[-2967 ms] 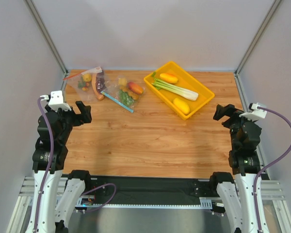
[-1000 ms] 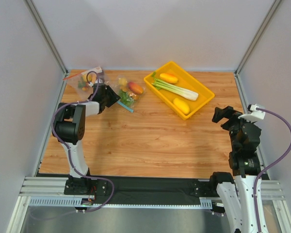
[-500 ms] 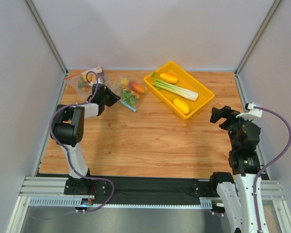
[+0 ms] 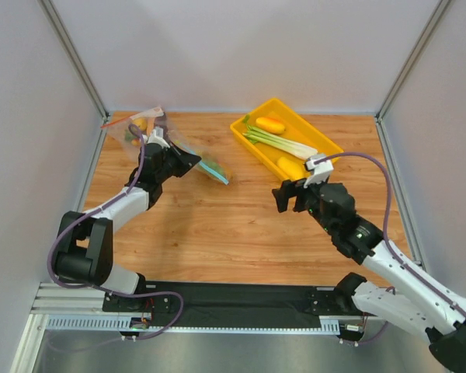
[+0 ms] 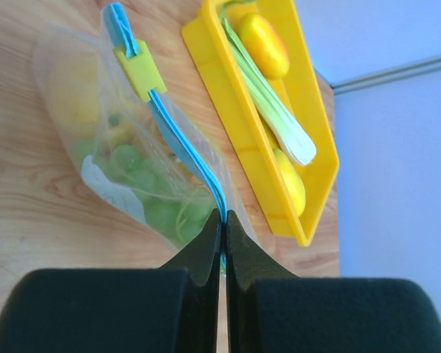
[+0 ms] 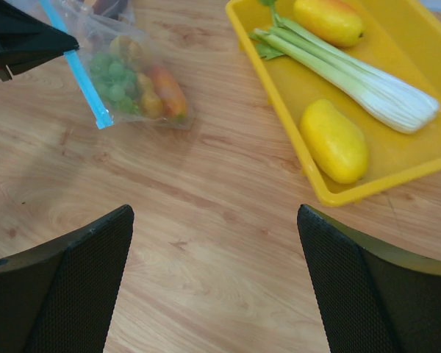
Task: Open the zip-top bag and remove the fake food
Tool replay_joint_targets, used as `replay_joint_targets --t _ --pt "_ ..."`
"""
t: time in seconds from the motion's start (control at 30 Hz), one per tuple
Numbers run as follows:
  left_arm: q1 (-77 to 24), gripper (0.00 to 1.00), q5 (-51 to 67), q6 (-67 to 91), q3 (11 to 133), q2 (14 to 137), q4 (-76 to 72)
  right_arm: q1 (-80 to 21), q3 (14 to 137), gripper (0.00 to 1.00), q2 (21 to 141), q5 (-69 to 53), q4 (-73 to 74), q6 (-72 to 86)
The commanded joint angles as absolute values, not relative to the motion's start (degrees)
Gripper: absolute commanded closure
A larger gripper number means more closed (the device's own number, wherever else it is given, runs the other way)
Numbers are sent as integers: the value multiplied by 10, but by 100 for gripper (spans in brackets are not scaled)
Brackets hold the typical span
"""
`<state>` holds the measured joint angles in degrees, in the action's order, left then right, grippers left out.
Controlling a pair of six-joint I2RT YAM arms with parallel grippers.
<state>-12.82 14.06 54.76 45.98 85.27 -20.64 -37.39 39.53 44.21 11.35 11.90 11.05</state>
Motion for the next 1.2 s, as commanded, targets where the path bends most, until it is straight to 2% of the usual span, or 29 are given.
replay_joint_targets --t 0.0,0.23,0.33,0.37,0.63,0.8,1.07,1.17 --pt "-149 100 151 550 447 789 -193 -442 436 6 502 218 59 65" --pt "-176 100 146 513 414 696 -125 -531 495 7 613 229 5 26" --pt "-179 100 141 500 403 671 -103 -544 517 12 654 217 -22 18" --pt "-181 100 140 500 393 665 -101 -549 528 17 663 215 -25 15" --pt "-192 100 149 507 367 642 -101 -592 568 23 758 170 -56 3" --pt "-198 100 163 512 359 648 -113 -603 588 23 804 121 -51 3" --pt "-206 100 174 525 344 639 -125 -605 592 12 864 102 -54 3" --pt "-207 100 186 536 338 635 -133 -605 600 12 886 108 -54 -16"
